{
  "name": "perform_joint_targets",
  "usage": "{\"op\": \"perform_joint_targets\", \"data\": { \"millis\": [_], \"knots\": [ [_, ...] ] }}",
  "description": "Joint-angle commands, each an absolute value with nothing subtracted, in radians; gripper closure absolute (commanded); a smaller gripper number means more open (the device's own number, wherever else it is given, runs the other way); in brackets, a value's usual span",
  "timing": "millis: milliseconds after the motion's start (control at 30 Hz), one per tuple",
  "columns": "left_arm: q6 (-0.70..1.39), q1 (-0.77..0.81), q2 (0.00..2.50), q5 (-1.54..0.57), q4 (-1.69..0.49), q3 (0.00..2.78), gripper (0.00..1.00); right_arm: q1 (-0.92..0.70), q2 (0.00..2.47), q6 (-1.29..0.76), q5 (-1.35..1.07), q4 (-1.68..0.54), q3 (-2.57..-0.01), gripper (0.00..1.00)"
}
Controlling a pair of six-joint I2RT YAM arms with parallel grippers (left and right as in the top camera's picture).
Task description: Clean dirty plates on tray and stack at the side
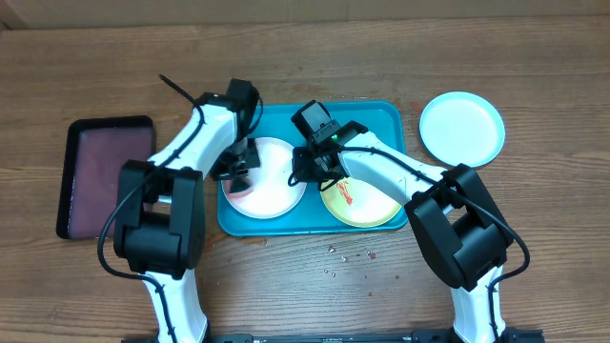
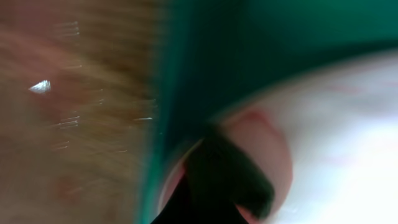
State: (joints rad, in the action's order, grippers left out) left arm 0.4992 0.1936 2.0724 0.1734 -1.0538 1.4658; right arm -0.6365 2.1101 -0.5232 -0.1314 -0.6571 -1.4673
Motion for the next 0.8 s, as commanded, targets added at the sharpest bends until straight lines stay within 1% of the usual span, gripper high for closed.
{"op": "perform_joint_targets", "data": {
  "millis": [0, 233, 400, 500, 600, 667, 700, 767],
  "knots": [
    [0.586, 0.154, 2.096, 0.405, -1.116, 1.544, 0.96, -0.629, 2.088, -0.524, -0.065, -0.669, -1.459, 0.96],
    [0.685, 0.107, 2.035, 0.389, -1.229, 1.633, 0.96, -0.629, 2.083, -0.516, -0.065, -0.663, -1.463, 0.96],
    [0.685, 0.043, 1.858, 0.317, -1.259, 1.632, 0.96, -0.632, 2.052, -0.432, -0.072, -0.664, -1.475, 0.96],
    [0.685, -0.036, 1.723, 0.287, -1.308, 1.632, 0.96, -0.646, 1.992, -0.343, -0.054, -0.664, -1.489, 0.96],
    [0.685, -0.128, 1.637, 0.287, -1.378, 1.631, 0.96, -0.674, 1.919, -0.323, 0.033, -0.663, -1.514, 0.96],
    [0.685, -0.187, 1.603, 0.287, -1.406, 1.629, 0.96, -0.697, 1.881, -0.272, 0.088, -0.664, -1.528, 0.96],
    [0.685, -0.247, 1.576, 0.281, -1.423, 1.622, 0.96, -0.728, 1.846, -0.211, 0.173, -0.663, -1.542, 0.96],
    [0.685, -0.300, 1.565, 0.243, -1.429, 1.613, 0.95, -0.770, 1.815, -0.145, 0.318, -0.657, -1.549, 0.96]
  ]
}}
